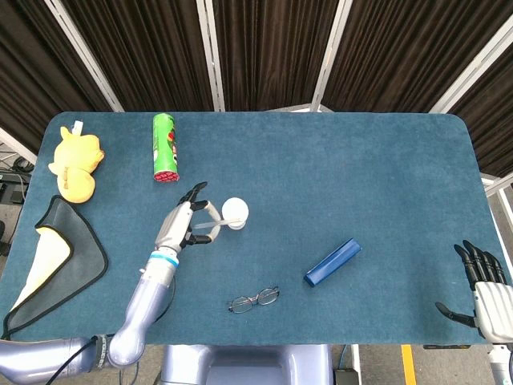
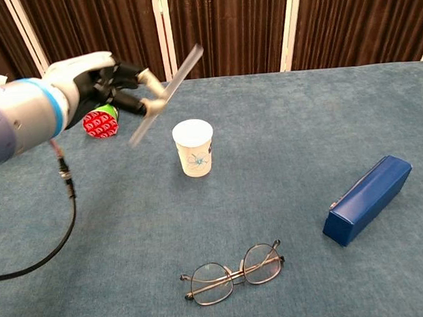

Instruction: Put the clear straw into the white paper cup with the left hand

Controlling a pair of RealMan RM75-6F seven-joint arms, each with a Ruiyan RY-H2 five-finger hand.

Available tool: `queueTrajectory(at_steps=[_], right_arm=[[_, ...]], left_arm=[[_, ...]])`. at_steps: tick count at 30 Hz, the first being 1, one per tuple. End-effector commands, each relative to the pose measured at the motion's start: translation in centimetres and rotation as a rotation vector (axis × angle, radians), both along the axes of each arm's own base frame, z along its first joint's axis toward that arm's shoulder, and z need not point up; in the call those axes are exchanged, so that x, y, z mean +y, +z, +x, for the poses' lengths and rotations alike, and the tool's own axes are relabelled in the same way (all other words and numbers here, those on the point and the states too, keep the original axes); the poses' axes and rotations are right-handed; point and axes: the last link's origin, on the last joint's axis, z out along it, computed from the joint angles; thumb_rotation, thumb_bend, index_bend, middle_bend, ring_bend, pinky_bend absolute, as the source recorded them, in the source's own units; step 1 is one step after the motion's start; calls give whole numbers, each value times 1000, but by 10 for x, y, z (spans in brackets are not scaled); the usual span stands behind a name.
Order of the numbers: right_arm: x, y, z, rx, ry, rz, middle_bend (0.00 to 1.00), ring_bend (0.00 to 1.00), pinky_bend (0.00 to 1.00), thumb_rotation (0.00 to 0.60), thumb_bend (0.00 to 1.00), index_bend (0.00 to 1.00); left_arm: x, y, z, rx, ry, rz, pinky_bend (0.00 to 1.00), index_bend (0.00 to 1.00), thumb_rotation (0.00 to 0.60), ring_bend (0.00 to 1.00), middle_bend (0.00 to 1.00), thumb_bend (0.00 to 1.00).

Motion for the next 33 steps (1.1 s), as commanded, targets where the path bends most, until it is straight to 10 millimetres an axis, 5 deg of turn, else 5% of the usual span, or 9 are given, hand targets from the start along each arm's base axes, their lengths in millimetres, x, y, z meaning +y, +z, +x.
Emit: queueTrajectory(at_steps=[1,11,33], right_arm=[[-1,0,0,0,-2,1,0,0,0,600,76,0],[-6,0,1,3,-15,4,0,0,0,600,84,0],[-6,0,1,-3,-17,3,0,0,0,600,84,0]], left_arm=[[16,-3,17,-161,24,-39,0,563,600,0,0,436],[39,-20,35,-312,50,-82,0,563,600,0,0,434],[50,-48,14,-339,61,-95,0,563,600,0,0,434]])
